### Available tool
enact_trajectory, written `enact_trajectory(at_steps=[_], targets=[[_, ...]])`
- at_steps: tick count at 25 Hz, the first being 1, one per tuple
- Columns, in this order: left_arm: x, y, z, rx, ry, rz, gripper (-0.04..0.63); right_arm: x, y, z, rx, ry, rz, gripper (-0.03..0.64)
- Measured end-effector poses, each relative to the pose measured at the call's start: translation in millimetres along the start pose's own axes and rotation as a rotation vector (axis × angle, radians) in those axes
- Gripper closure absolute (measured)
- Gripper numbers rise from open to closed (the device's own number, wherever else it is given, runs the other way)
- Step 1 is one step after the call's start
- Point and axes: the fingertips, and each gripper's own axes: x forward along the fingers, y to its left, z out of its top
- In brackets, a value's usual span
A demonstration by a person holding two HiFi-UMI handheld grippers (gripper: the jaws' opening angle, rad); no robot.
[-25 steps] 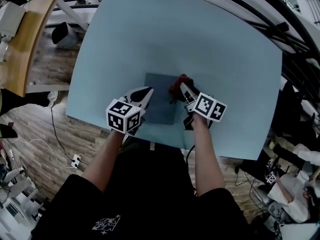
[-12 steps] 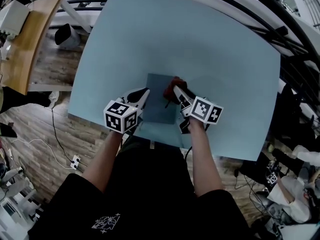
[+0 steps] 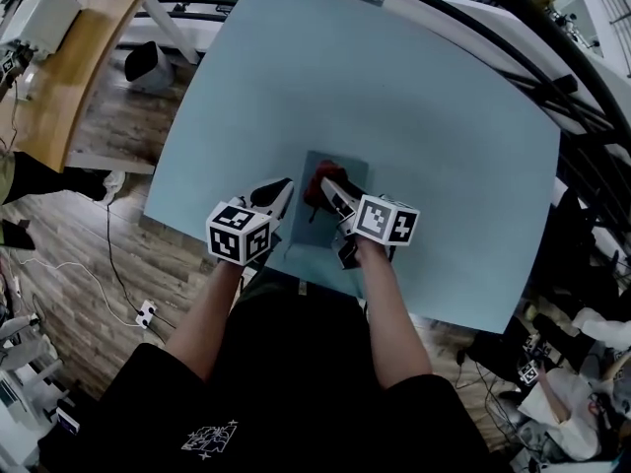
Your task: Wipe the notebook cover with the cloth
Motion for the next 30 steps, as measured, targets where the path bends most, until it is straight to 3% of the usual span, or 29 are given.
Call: enact_trajectory(at_steps=[10, 15, 30], targets=[[-19, 16, -2, -0.023, -0.011, 0.032, 0.588, 34, 24, -26, -0.001, 0.088, 0.038, 0.474], [-20, 14, -8, -0.028, -0.004, 0.034, 0.588, 36, 14, -31, 0.027, 0.105, 0.004, 0.474], [-5, -10, -12, 0.0, 0.016, -0.014, 0.588, 3, -24, -23, 0.087, 0.062, -0.064, 0.474]])
